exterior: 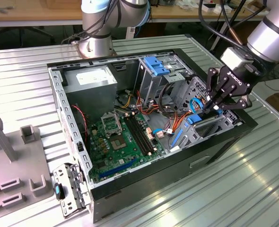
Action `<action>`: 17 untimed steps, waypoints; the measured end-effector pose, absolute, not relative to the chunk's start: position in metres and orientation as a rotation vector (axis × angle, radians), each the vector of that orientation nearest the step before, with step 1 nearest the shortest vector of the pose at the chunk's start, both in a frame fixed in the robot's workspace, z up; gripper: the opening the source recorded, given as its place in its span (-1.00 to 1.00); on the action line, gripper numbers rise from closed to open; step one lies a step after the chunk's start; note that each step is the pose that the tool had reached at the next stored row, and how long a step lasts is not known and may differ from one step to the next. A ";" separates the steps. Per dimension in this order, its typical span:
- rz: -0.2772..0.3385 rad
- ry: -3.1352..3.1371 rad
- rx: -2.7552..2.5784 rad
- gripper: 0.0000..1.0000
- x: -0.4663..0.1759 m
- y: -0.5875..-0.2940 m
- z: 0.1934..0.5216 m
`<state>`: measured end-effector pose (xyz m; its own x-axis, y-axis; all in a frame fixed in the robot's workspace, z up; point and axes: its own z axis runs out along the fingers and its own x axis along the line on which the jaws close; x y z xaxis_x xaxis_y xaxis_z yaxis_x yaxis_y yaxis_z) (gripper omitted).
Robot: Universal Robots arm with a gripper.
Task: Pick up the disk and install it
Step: 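Insert the second disk wire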
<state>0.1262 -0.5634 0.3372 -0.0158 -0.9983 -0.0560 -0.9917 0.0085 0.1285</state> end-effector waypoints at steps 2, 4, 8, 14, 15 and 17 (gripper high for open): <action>-0.202 -2.194 2.167 -0.67 0.126 -0.563 0.335; -0.201 -2.194 2.167 -0.67 0.126 -0.564 0.335; -0.204 -2.195 2.168 -0.65 0.126 -0.564 0.334; -0.201 -2.194 2.167 -0.53 0.126 -0.564 0.354; -0.201 -2.194 2.167 -0.53 0.126 -0.564 0.354; -0.200 -2.193 2.166 -0.69 0.126 -0.564 0.354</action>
<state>0.1262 -0.5637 0.3541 -0.0159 -0.9984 -0.0536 -0.9917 0.0089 0.1285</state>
